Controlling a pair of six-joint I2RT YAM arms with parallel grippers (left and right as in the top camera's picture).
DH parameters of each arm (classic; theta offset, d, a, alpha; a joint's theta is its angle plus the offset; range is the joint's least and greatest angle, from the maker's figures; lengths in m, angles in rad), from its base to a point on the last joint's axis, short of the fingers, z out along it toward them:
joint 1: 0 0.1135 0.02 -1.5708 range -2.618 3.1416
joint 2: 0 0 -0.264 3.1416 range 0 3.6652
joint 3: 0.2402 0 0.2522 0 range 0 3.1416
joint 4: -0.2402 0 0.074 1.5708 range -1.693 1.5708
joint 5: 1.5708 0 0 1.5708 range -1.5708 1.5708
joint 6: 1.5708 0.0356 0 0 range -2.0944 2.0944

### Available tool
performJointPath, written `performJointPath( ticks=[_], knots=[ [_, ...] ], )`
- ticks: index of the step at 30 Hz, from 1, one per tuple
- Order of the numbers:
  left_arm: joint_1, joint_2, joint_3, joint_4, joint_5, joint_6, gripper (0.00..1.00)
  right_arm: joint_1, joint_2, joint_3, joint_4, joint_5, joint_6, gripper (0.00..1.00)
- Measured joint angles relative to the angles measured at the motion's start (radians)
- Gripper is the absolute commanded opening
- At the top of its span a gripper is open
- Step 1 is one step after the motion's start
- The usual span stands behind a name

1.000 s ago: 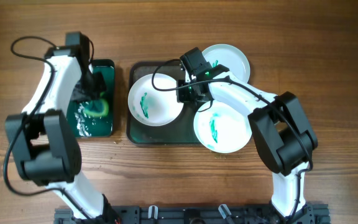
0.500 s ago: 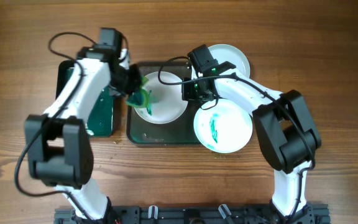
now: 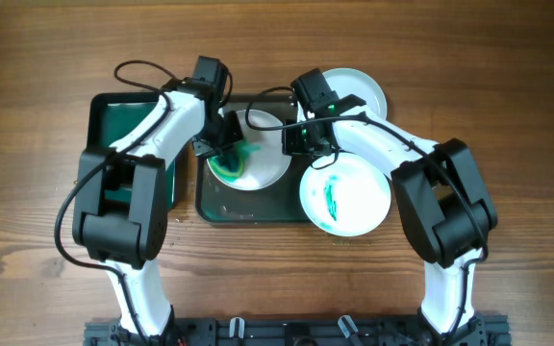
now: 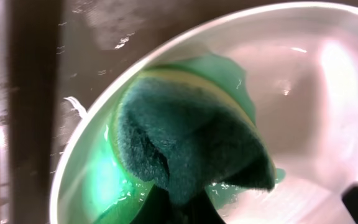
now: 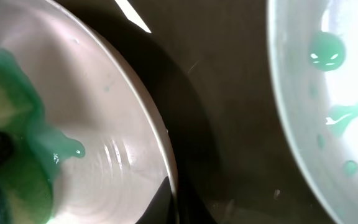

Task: Clean dirty plates on tray and stack at the side
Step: 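Scrub the left plate with the sponge while the right gripper holds its rim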

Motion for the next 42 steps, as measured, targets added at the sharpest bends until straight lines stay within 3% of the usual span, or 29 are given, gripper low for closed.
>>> performJointPath(
  ticks=[10,22,26,29,32,36,42],
  knots=[
    [-0.06,0.016,0.0,0.076,0.183,0.018,0.04,-0.003,0.0,0.0,-0.003,-0.006,0.0,0.04],
    [-0.009,0.014,0.021,-0.096,-0.12,-0.108,0.04,-0.019,0.037,0.01,0.009,-0.168,0.007,0.04],
    [-0.013,0.014,0.021,-0.095,-0.09,0.014,0.04,-0.025,0.04,0.01,0.01,-0.185,0.007,0.04],
    [-0.006,0.014,0.021,-0.1,0.026,0.222,0.04,-0.031,0.041,0.01,0.007,-0.192,0.006,0.04],
    [-0.009,0.014,0.018,-0.103,0.09,0.325,0.04,-0.034,0.041,0.01,0.004,-0.192,0.003,0.04],
    [-0.011,0.014,0.019,-0.106,0.052,0.341,0.04,-0.034,0.041,0.01,0.004,-0.192,0.003,0.04],
    [-0.049,0.014,0.041,-0.078,-0.194,0.227,0.04,-0.034,0.043,0.01,0.008,-0.196,0.004,0.04]
  ],
)
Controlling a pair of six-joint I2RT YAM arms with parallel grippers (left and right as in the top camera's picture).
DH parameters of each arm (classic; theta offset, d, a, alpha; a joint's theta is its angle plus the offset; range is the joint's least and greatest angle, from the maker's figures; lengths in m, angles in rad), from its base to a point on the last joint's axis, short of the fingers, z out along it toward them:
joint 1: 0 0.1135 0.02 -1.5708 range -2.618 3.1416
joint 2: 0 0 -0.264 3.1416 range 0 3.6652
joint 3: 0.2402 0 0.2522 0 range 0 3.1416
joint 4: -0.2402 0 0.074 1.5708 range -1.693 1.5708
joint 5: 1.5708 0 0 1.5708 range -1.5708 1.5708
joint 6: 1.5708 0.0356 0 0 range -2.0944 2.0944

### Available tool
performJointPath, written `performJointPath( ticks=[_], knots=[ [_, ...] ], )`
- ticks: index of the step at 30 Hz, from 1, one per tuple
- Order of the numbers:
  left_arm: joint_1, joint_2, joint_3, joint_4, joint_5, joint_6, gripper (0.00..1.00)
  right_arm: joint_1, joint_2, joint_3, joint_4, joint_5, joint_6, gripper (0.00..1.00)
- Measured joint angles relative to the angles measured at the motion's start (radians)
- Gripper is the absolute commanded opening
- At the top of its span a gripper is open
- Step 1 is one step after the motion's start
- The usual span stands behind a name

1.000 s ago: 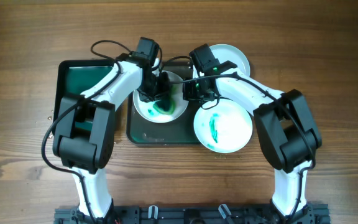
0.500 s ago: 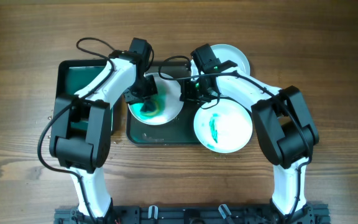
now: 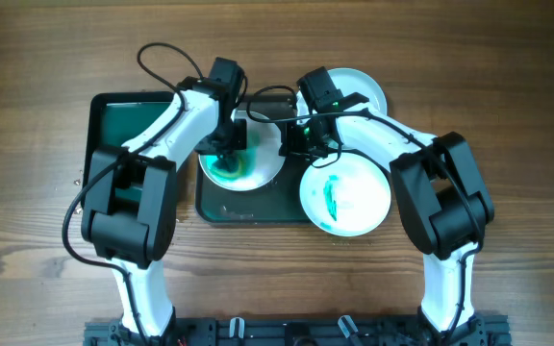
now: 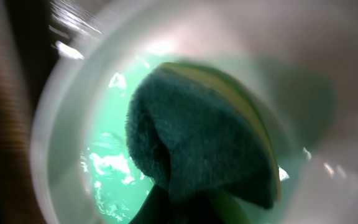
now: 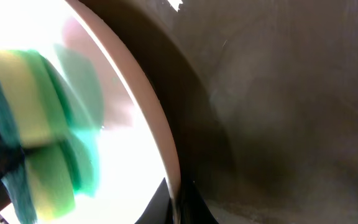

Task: Clean dirty plates on tray and stack at the side
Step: 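Scrub the left plate with the sponge while the right gripper holds its rim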

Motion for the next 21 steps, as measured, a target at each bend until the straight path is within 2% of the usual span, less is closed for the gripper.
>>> performJointPath(
  ticks=[5,10,13,19,21],
  knots=[
    [-0.017,0.008,0.023,0.035,-0.162,-0.103,0.04,0.0,0.0,0.0,0.0,0.0,0.003,0.04],
    [-0.04,0.012,0.029,0.035,-0.179,-0.183,0.04,0.0,0.0,0.0,0.0,0.0,0.003,0.04],
    [-0.047,0.012,0.031,0.029,-0.078,-0.196,0.04,-0.001,0.0,0.0,-0.001,0.0,0.003,0.04],
    [-0.059,0.013,0.033,0.029,0.304,-0.146,0.04,-0.004,0.0,0.001,-0.006,0.0,0.003,0.04],
    [-0.067,0.013,0.033,0.04,0.351,-0.139,0.04,-0.004,0.0,0.001,-0.007,0.0,0.003,0.04]
  ],
)
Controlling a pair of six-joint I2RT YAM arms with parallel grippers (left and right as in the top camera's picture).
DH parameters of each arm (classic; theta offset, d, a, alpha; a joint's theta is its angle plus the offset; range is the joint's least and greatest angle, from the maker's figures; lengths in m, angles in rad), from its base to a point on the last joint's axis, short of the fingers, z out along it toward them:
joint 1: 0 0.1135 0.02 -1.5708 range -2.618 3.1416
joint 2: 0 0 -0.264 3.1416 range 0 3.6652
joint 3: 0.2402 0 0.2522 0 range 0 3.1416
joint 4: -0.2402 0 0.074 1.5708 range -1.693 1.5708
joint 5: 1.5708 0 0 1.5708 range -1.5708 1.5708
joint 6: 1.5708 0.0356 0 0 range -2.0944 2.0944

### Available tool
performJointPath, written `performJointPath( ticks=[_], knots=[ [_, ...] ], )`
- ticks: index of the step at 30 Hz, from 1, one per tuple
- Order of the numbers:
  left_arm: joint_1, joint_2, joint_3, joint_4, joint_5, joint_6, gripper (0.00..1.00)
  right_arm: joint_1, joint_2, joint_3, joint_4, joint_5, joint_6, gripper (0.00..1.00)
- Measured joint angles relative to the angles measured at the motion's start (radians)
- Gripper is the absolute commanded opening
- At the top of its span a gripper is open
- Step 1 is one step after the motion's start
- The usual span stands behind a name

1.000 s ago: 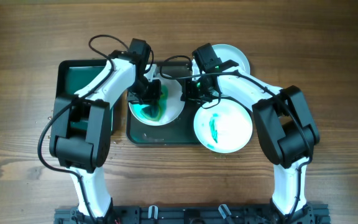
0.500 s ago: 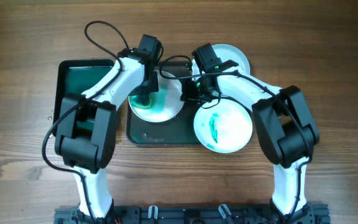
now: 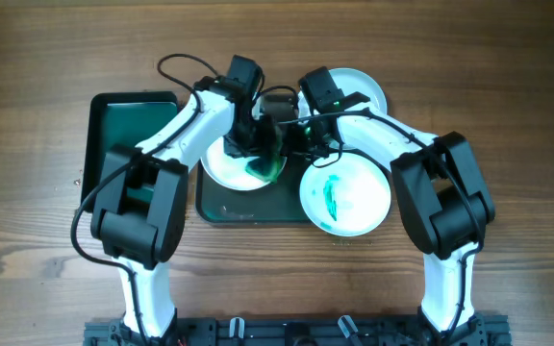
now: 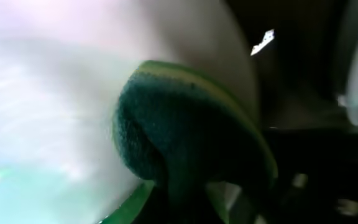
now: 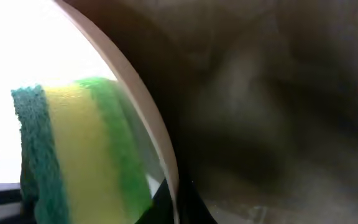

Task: Clean dirty plates on tray and stack at the side
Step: 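Scrub the left plate with the sponge while the right gripper holds its rim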

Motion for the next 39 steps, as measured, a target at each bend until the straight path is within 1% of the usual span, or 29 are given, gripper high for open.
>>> performJointPath(
  ticks=[2,4,8,11,14,17,20,22,27,29,30,33,36,39],
  knots=[
    [-0.004,0.0,0.0,0.024,-0.001,0.003,0.04,-0.002,0.0,0.0,0.0,0.0,0.0,0.04],
    [-0.003,0.0,0.001,0.069,-0.052,0.003,0.04,-0.002,0.0,0.0,0.0,0.0,0.0,0.04],
    [0.015,0.0,0.002,0.169,-0.211,0.003,0.04,-0.002,0.0,0.0,0.0,0.0,0.0,0.04],
    [0.035,0.0,0.002,0.193,-0.352,-0.016,0.04,-0.002,0.0,0.0,0.001,0.0,0.0,0.04],
    [0.048,0.0,0.004,0.143,-0.463,-0.05,0.04,-0.002,0.0,0.0,0.003,0.0,-0.001,0.04],
    [0.051,0.0,0.011,0.014,-0.525,-0.092,0.04,-0.002,0.0,0.001,0.002,0.0,-0.008,0.04],
    [0.051,0.0,0.019,-0.121,-0.513,-0.115,0.04,-0.002,0.0,0.001,0.0,-0.003,-0.023,0.04],
    [0.051,0.0,0.019,-0.162,-0.457,-0.105,0.04,-0.002,0.0,0.001,-0.001,-0.003,-0.031,0.04],
    [0.058,0.0,0.019,-0.165,-0.126,0.046,0.04,-0.001,0.0,0.001,-0.001,-0.003,-0.033,0.04],
    [0.055,0.0,0.018,-0.103,0.002,0.094,0.04,-0.002,0.0,0.001,-0.001,-0.003,-0.029,0.04],
    [0.054,0.0,0.017,-0.071,0.023,0.101,0.04,-0.002,0.0,0.001,-0.001,-0.003,-0.027,0.04],
    [0.053,0.001,0.016,0.028,0.017,0.086,0.04,-0.002,0.0,0.001,-0.002,-0.003,-0.025,0.04],
    [0.057,0.001,0.016,0.091,-0.072,0.029,0.04,-0.002,0.0,0.001,-0.002,-0.003,-0.025,0.04],
    [0.063,0.001,0.016,0.103,-0.193,-0.027,0.04,-0.002,0.0,0.001,-0.002,-0.003,-0.025,0.04]
  ],
)
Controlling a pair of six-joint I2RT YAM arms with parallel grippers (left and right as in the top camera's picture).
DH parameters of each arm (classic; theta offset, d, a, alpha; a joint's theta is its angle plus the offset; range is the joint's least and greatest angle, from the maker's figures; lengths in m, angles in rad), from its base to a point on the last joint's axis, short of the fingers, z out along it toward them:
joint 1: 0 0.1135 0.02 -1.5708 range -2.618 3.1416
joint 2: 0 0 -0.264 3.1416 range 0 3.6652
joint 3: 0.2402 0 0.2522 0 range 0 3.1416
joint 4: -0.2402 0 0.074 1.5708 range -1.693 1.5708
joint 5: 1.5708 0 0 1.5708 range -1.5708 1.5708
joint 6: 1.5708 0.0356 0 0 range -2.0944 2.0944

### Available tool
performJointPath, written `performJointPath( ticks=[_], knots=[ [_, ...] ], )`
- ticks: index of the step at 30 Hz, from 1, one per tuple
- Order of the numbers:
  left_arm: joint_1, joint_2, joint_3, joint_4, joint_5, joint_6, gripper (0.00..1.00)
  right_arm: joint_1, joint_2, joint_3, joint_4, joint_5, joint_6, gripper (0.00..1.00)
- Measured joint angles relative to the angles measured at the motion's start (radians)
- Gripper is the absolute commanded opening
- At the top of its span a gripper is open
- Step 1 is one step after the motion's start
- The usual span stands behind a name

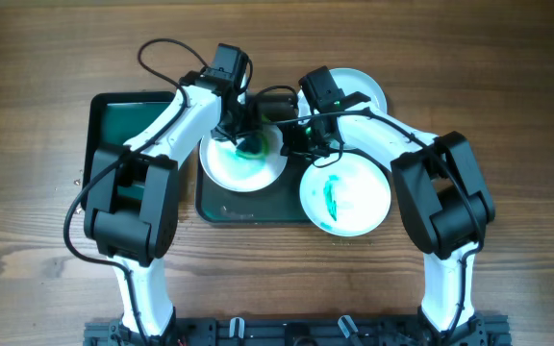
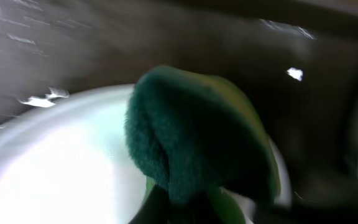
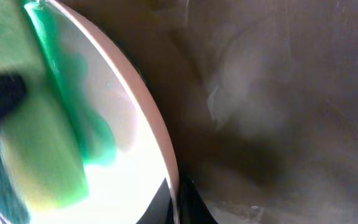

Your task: Clean dirty plates on tray and stack at the side

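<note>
A white plate (image 1: 229,165) lies on the left half of the dark tray (image 1: 221,208). My left gripper (image 1: 247,146) is shut on a green and yellow sponge (image 2: 197,134) pressed on the plate's upper right part. My right gripper (image 3: 174,202) is shut on that plate's right rim (image 3: 157,134); the sponge (image 3: 33,149) shows beside it. A second white plate (image 1: 345,196) with green smears overlaps the tray's right edge. A third white plate (image 1: 359,88), unsmeared, lies on the table behind the right arm.
A second dark tray (image 1: 123,125) with a green inside sits to the left. The arms' cables (image 1: 166,53) loop over the wooden table (image 1: 46,58) behind the trays.
The sponge in my left gripper has moved from the plate's lower right edge up to its upper right part. The right gripper still pinches the rim.
The sponge sat on the plate's lower left in green liquid, then on the left middle, then at the lower right edge, and now at the upper right. The green on the plate has thinned. My right gripper stayed shut on the rim throughout.
</note>
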Motion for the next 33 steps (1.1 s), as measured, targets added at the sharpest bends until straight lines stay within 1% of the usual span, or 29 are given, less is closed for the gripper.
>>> performJointPath(
  ticks=[3,6,9,11,15,18,21,28,33],
  knots=[
    [0.008,0.0,0.0,-0.038,-0.141,-0.047,0.04,0.0,0.0,0.0,-0.001,0.0,0.0,0.04],
    [0.031,0.0,0.009,-0.127,-0.207,-0.077,0.04,0.0,0.0,0.003,-0.012,0.005,0.0,0.04],
    [0.064,0.0,0.055,-0.25,-0.213,-0.092,0.04,0.003,0.0,0.018,-0.05,0.027,0.0,0.04],
    [0.099,0.0,0.131,-0.347,-0.213,-0.102,0.04,0.008,0.0,0.035,-0.098,0.062,0.0,0.04],
    [0.176,-0.015,0.275,-0.487,-0.199,-0.097,0.04,0.017,0.0,0.069,-0.157,0.156,0.003,0.04],
    [0.214,-0.049,0.334,-0.547,-0.179,-0.091,0.04,0.051,-0.015,0.08,-0.172,0.27,-0.005,0.04],
    [0.217,-0.091,0.343,-0.569,-0.166,-0.09,0.04,0.103,-0.051,0.08,-0.181,0.398,-0.012,0.04],
    [0.212,-0.102,0.344,-0.584,-0.152,-0.09,0.04,0.252,-0.228,0.08,-0.232,0.782,-0.029,0.04],
    [0.212,-0.102,0.344,-0.583,-0.149,-0.089,0.04,0.324,-0.286,0.08,-0.26,1.019,-0.063,0.04]
  ],
)
